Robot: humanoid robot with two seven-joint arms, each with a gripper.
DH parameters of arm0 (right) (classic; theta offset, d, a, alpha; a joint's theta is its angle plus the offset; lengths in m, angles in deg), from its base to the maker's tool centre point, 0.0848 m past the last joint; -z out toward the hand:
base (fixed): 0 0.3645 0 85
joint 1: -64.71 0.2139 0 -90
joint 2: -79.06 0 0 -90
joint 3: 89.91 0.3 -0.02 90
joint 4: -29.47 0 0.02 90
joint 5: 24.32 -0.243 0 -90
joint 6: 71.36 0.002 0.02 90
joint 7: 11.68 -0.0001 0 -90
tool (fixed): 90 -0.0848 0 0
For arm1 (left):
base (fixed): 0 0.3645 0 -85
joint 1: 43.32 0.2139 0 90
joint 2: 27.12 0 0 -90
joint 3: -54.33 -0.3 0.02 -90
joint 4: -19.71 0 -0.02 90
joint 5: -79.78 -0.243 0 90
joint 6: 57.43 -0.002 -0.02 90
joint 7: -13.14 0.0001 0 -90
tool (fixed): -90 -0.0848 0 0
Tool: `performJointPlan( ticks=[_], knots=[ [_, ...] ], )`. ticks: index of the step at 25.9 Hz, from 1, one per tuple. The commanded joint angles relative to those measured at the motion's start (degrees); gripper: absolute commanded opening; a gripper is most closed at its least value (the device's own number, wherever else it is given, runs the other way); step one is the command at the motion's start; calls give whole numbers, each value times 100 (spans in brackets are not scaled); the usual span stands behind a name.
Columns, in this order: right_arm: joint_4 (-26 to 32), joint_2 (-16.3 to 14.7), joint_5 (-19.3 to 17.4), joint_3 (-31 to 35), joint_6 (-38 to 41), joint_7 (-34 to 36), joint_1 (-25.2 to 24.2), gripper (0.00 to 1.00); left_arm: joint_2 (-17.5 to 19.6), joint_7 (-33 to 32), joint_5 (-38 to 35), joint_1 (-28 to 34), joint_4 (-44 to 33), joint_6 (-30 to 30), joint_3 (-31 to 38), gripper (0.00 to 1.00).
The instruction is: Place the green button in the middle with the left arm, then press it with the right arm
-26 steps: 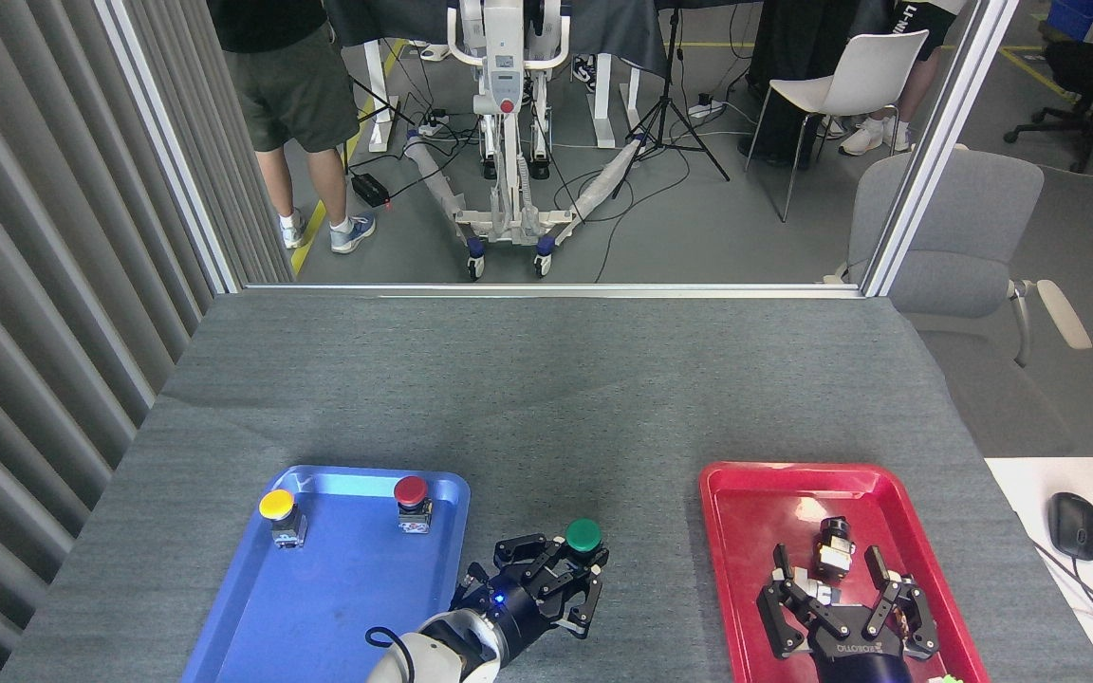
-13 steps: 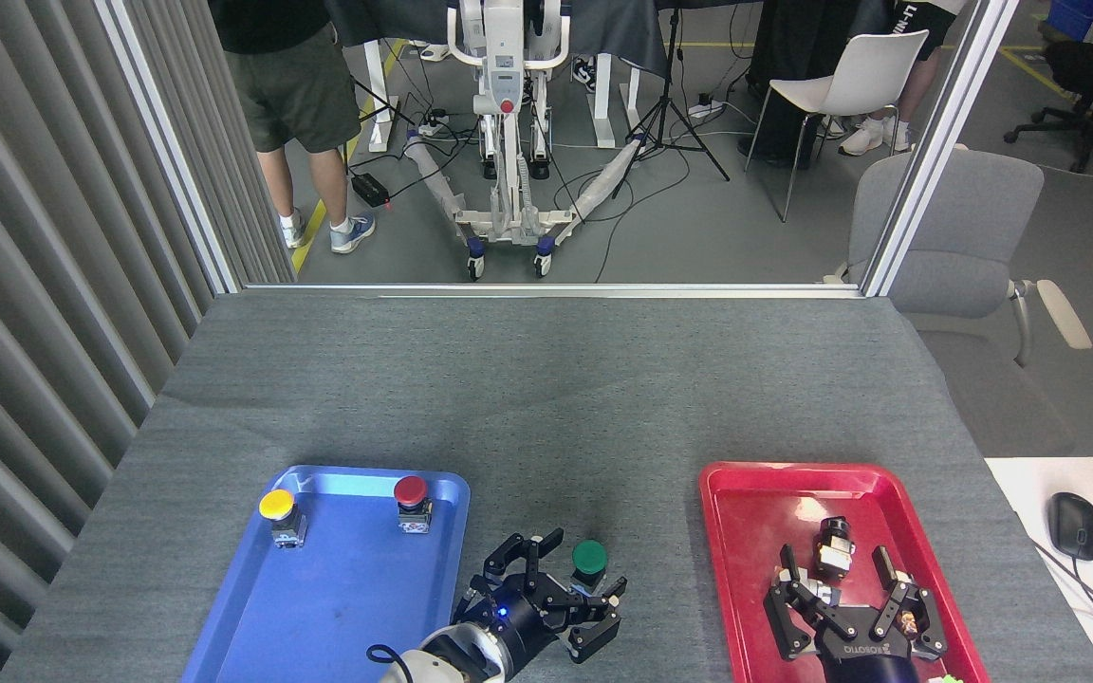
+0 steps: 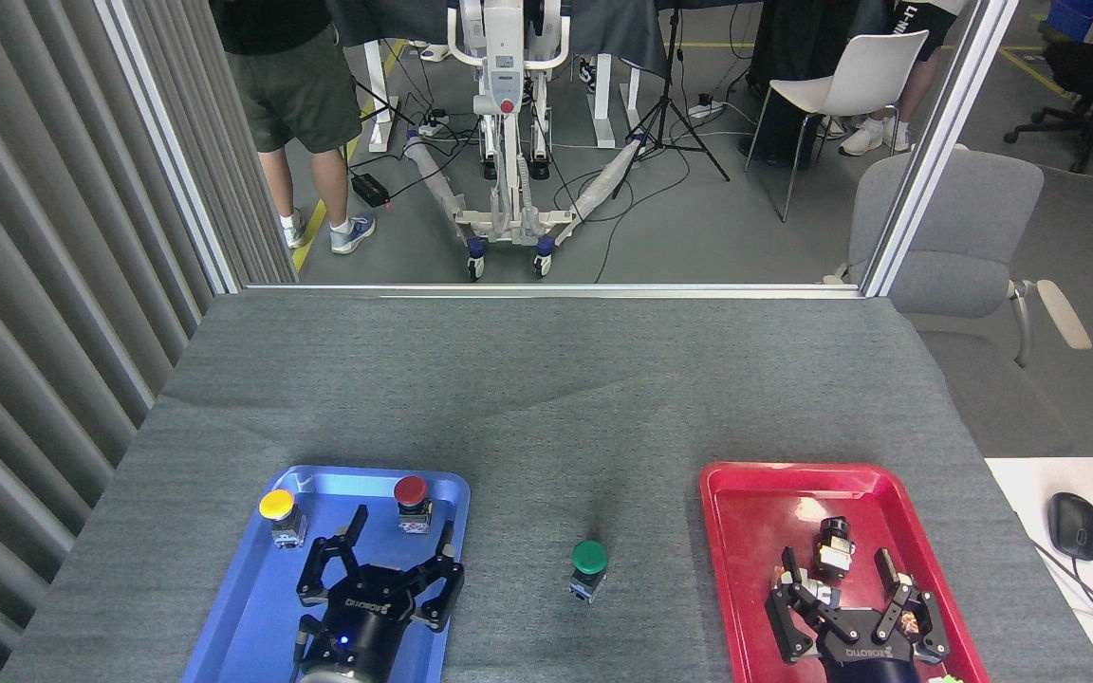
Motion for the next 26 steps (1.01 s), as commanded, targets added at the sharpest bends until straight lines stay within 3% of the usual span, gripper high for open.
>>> performJointPlan(
  ticks=[1,4,26],
  knots=[
    [8,15,7,0,1,-5,0,100,120,-1,416,273,13,234,603,100],
    [-1,15,7,0,1,-5,0,100,251,-1,433,308,13,225,629,100],
    [8,24,-2,0,1,-13,0,100,251,-1,539,326,31,225,629,100]
  ],
)
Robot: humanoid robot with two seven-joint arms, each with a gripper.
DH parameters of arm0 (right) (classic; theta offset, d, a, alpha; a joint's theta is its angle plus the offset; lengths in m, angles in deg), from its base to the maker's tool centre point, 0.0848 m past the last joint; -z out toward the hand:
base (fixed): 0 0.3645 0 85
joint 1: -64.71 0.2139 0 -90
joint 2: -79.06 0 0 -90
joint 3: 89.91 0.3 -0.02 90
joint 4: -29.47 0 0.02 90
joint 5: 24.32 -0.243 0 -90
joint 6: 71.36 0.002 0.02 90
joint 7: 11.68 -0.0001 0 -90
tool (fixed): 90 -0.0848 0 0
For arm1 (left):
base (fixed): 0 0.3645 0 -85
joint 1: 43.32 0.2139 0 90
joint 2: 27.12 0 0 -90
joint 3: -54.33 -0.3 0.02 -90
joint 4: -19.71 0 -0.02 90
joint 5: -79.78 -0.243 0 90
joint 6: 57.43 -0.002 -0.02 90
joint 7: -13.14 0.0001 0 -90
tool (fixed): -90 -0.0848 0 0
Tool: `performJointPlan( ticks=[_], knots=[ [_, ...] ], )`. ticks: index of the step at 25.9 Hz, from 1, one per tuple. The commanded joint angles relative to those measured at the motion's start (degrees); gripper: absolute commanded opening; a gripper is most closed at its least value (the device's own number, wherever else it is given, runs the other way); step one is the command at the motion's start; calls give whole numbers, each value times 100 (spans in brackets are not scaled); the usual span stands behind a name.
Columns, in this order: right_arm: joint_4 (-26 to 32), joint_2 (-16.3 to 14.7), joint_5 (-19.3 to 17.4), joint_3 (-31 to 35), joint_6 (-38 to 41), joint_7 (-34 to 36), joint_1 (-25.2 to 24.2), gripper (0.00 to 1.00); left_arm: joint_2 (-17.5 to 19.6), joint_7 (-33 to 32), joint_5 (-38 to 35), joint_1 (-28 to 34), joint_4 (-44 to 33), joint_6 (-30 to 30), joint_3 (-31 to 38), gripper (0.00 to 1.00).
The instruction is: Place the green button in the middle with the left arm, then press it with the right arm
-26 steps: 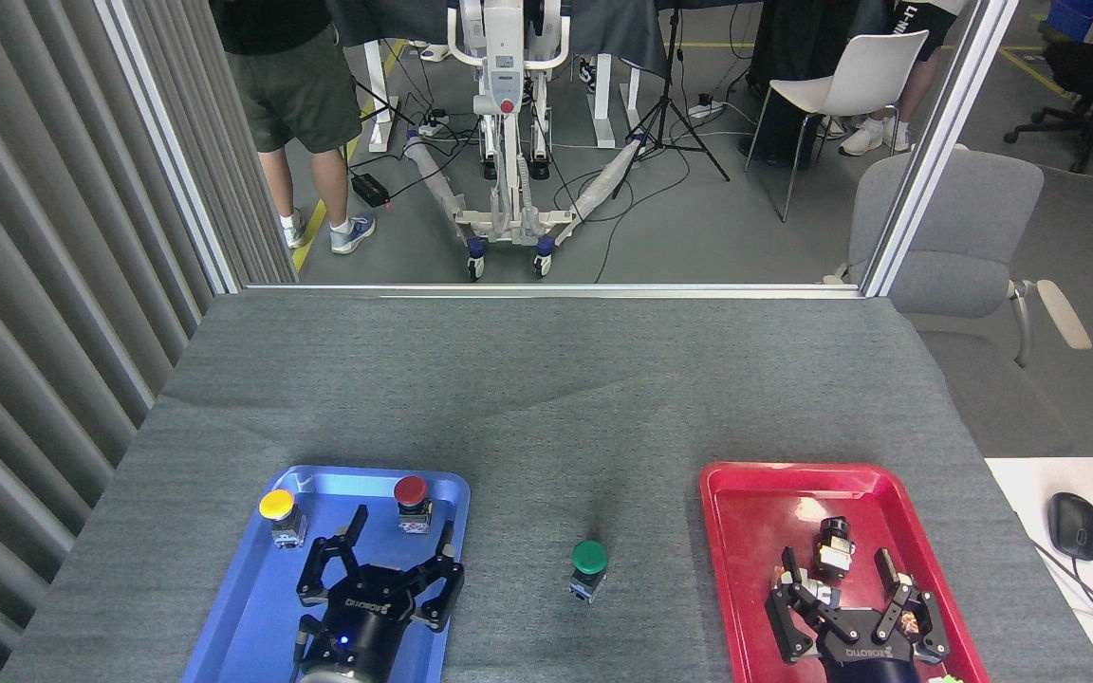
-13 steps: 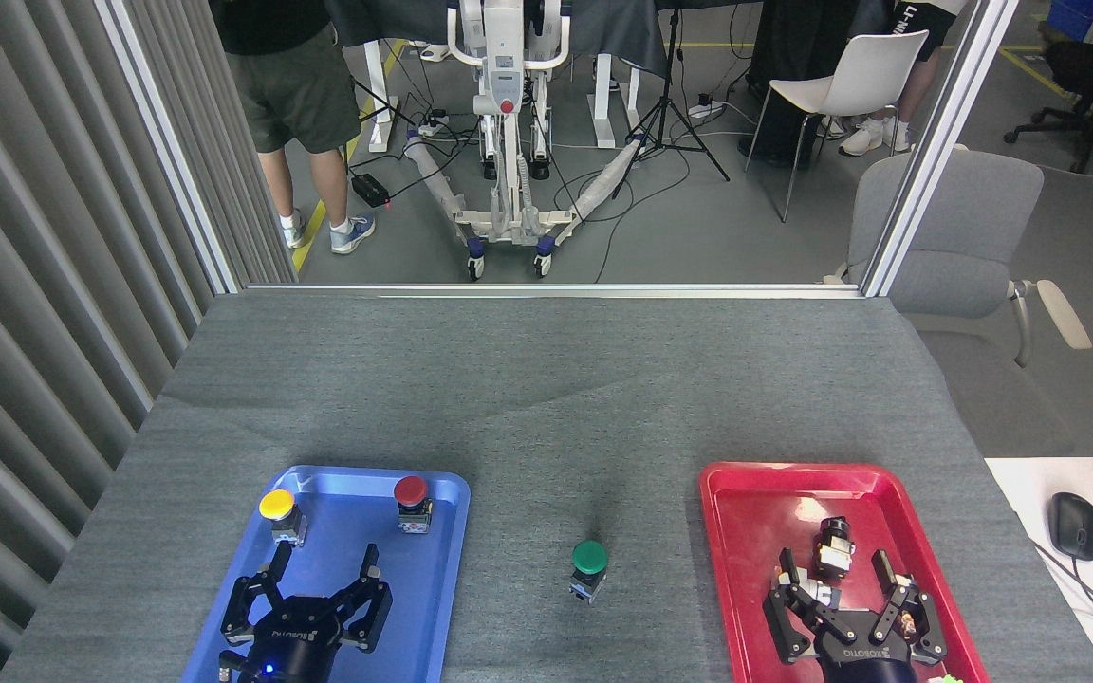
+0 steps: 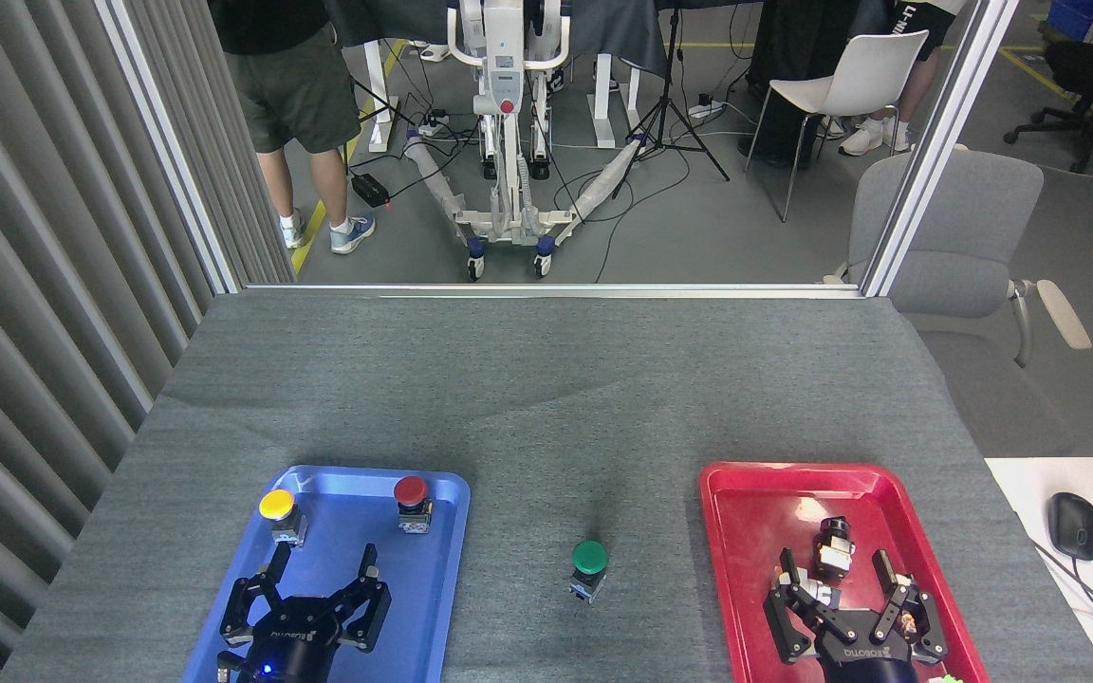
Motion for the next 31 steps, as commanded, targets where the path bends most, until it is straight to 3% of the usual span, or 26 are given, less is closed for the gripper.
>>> performJointPlan(
  ticks=[1,31],
  knots=[
    [0,7,-2,0,-3,0,0,100,0,-2,4,2,0,-1,-3,100],
    [-18,86,6,-18,-3,-8,9,100,0,-2,4,11,-9,-1,102,100]
  ],
)
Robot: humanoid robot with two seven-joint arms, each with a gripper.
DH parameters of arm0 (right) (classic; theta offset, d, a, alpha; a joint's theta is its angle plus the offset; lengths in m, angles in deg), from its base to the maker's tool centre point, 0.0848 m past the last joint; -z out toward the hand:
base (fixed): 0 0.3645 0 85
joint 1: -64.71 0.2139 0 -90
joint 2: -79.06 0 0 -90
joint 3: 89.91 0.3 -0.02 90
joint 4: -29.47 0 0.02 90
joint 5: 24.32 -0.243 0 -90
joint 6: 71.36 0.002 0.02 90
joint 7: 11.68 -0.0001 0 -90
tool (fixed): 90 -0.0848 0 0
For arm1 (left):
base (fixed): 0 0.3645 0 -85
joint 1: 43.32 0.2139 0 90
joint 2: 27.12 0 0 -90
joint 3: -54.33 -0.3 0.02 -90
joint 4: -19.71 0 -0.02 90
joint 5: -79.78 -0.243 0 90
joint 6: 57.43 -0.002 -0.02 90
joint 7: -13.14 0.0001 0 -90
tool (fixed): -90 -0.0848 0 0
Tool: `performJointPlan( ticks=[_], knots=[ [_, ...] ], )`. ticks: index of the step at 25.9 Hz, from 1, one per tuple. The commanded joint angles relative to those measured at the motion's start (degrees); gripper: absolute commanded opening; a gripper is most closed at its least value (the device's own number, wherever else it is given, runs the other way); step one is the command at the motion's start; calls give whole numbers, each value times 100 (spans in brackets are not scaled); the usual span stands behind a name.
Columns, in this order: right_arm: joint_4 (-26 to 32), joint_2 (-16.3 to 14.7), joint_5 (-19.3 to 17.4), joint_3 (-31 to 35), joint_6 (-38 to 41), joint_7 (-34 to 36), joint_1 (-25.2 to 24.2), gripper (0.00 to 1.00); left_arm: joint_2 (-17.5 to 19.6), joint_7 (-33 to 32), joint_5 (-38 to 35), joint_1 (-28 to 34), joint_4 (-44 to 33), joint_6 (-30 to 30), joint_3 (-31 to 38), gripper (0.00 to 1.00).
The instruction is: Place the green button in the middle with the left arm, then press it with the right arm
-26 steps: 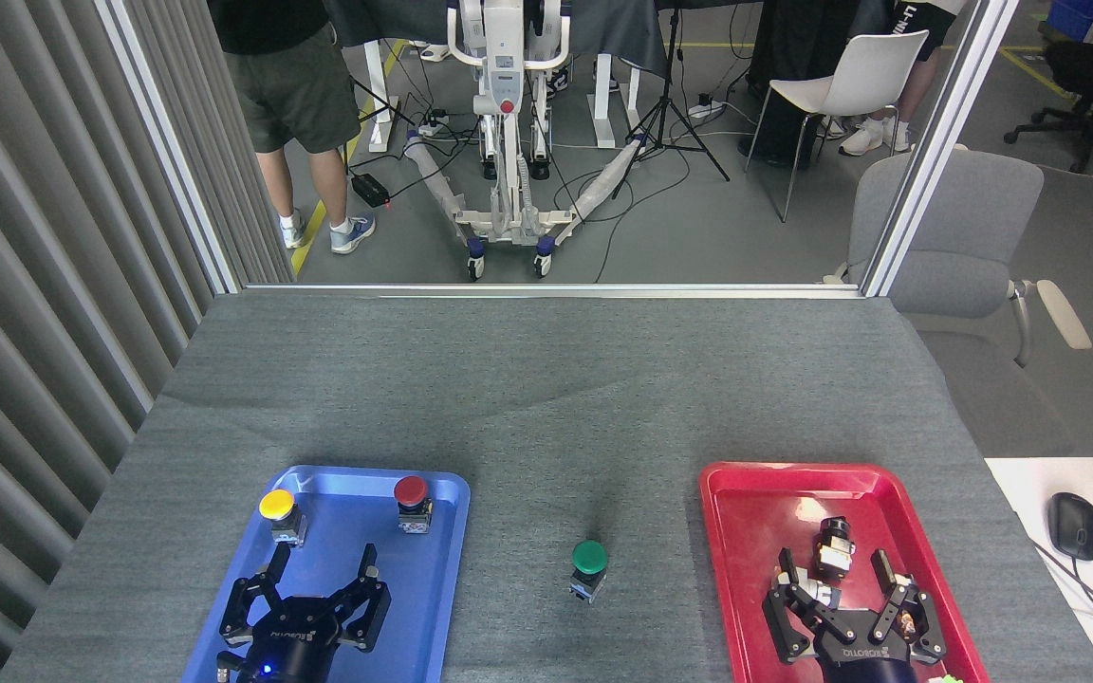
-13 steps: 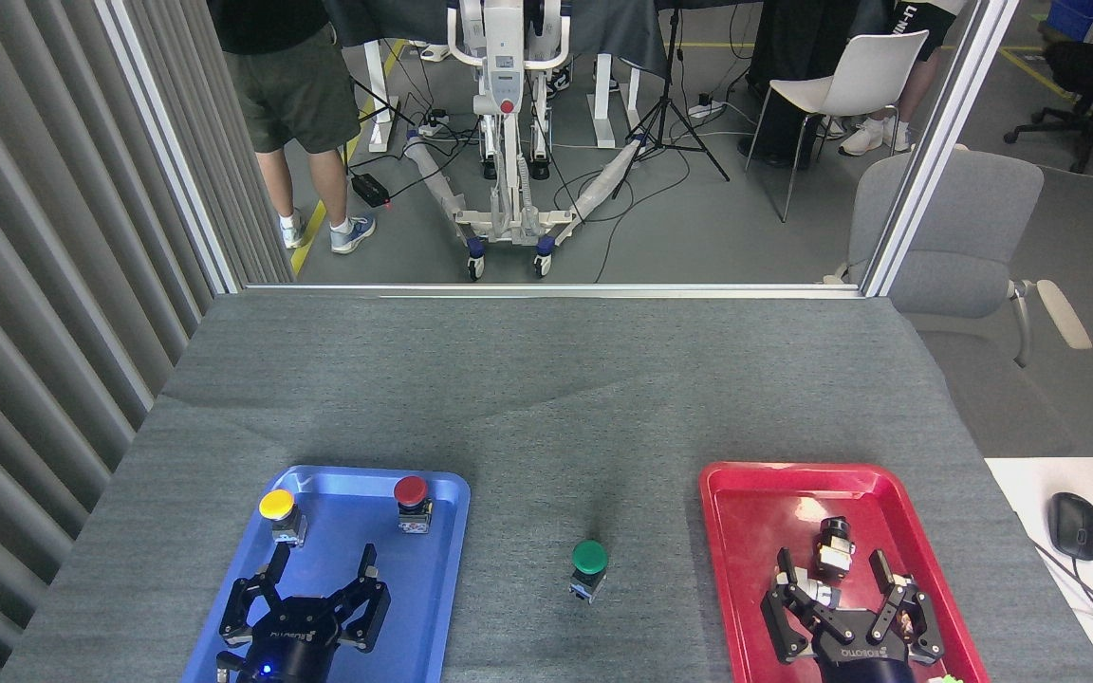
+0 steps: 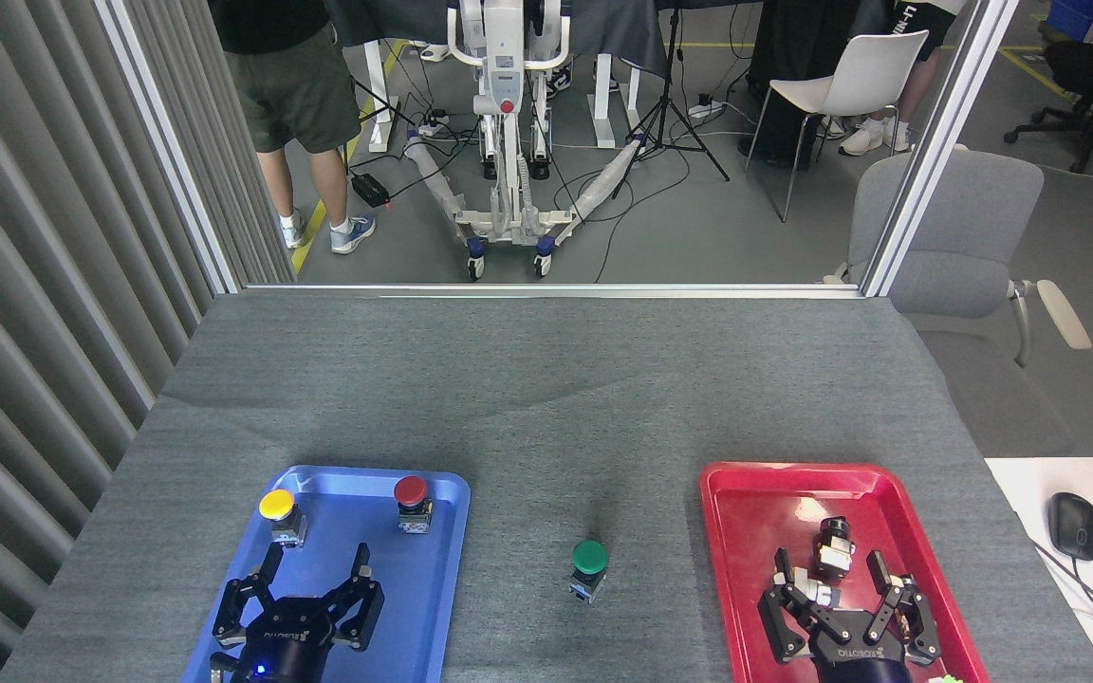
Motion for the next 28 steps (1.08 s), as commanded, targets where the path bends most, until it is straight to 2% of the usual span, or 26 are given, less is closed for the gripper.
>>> performJointPlan(
  ticks=[1,28],
  knots=[
    [0,-3,0,-1,0,2,0,100,0,1,0,1,-9,3,9,100],
    [0,15,0,8,-44,-7,9,100,0,-16,0,-34,-70,12,17,100]
  ],
)
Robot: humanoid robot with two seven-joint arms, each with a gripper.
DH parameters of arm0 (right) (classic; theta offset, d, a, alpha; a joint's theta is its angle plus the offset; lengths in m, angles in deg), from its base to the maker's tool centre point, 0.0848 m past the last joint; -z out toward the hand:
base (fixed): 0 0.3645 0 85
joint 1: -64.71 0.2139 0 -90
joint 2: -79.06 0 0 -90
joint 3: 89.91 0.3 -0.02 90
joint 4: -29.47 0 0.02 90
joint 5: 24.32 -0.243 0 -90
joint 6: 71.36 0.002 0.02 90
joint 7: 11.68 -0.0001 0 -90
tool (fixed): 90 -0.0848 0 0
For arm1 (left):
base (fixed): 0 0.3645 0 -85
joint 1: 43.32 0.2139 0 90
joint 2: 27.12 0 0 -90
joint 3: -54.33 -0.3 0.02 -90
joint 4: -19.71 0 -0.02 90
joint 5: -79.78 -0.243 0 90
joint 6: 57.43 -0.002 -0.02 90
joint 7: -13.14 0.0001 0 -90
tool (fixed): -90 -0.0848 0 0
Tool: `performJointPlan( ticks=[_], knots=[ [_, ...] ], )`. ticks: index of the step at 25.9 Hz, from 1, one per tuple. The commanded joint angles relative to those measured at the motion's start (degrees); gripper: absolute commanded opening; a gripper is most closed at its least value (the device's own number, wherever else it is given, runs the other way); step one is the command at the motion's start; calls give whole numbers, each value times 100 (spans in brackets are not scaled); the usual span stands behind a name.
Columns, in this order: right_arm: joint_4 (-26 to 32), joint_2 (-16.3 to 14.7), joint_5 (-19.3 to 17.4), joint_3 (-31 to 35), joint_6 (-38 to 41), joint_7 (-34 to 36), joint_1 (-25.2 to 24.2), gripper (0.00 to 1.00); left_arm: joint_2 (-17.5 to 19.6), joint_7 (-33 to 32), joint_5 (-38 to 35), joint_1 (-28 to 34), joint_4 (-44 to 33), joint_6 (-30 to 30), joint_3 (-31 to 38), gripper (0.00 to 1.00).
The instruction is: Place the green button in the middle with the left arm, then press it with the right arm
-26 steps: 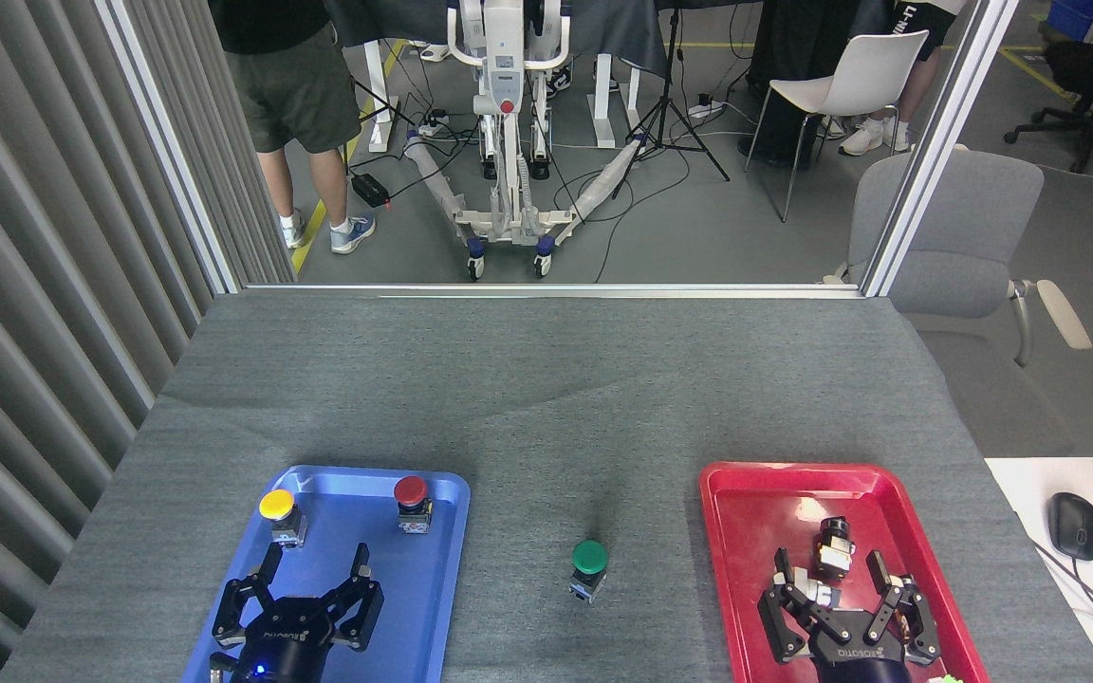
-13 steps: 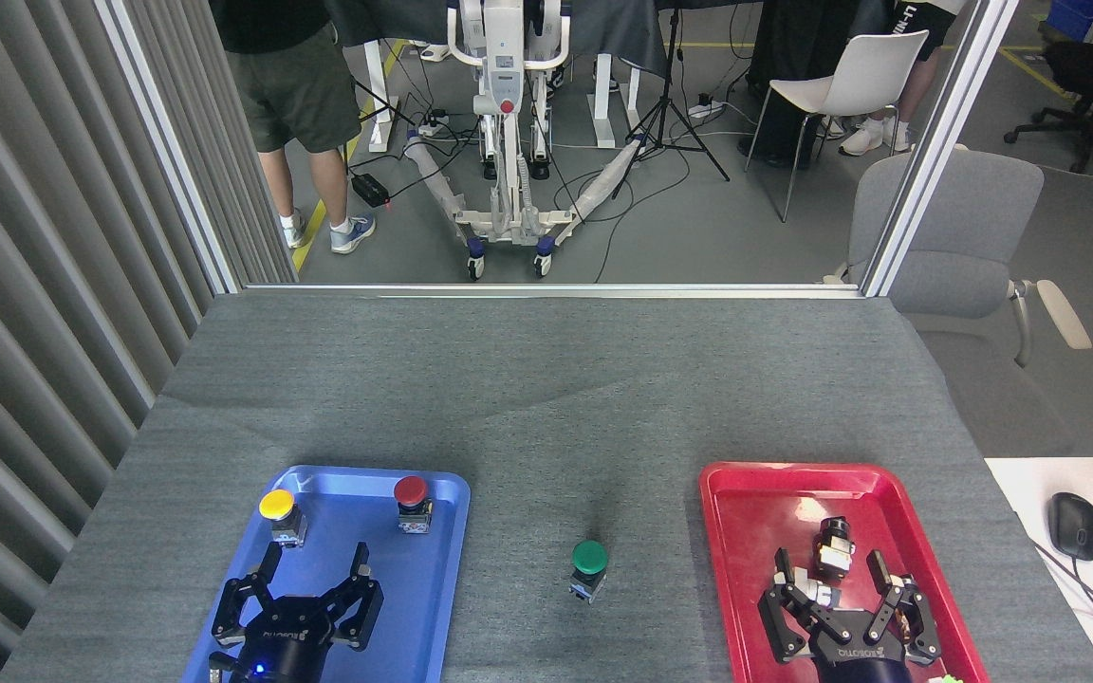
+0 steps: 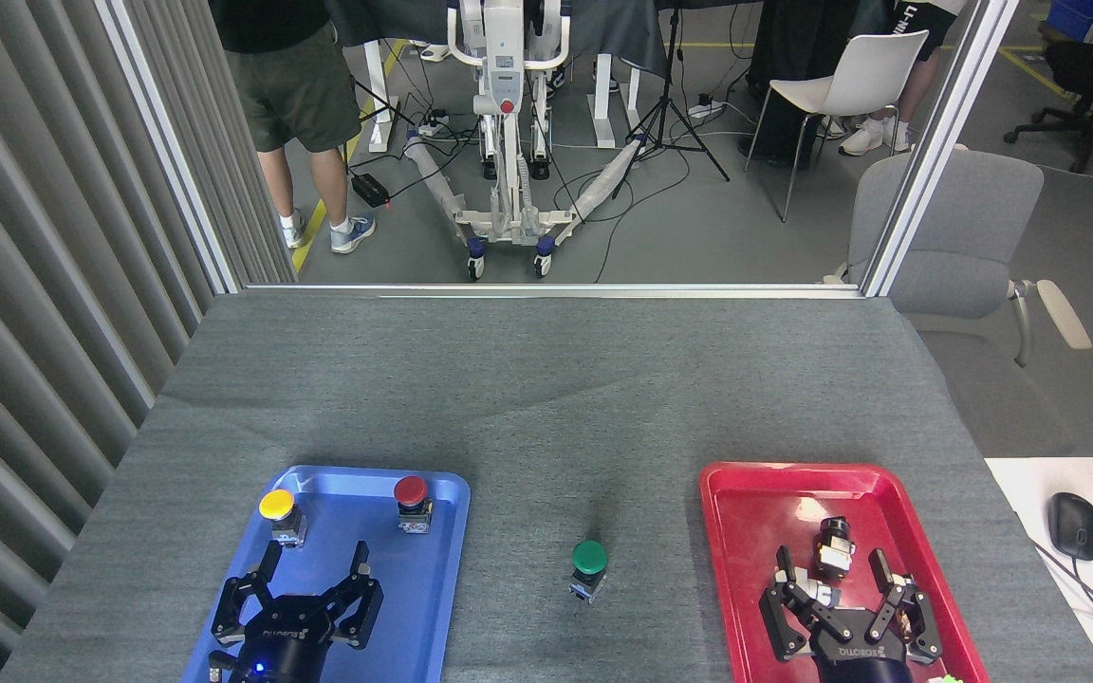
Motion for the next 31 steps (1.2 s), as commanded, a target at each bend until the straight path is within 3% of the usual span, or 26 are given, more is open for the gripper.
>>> performJointPlan(
  ticks=[1,24,25,29,31],
  knots=[
    [-2,-1,0,0,-2,1,2,100,0,-17,-1,-28,-100,16,2,100],
    [-55,52,-9,-114,-2,19,28,98,-44,-17,-9,7,-373,-19,19,100],
    [-55,61,-9,-237,-11,28,46,92,-44,-17,-9,7,-373,-19,28,100],
    [-125,289,-53,-888,-28,-60,239,30,-44,-17,-9,7,-399,-19,46,100],
    [-239,412,-35,-1204,-107,-174,344,11,-44,-17,-9,7,-435,-19,46,100]
  ],
)
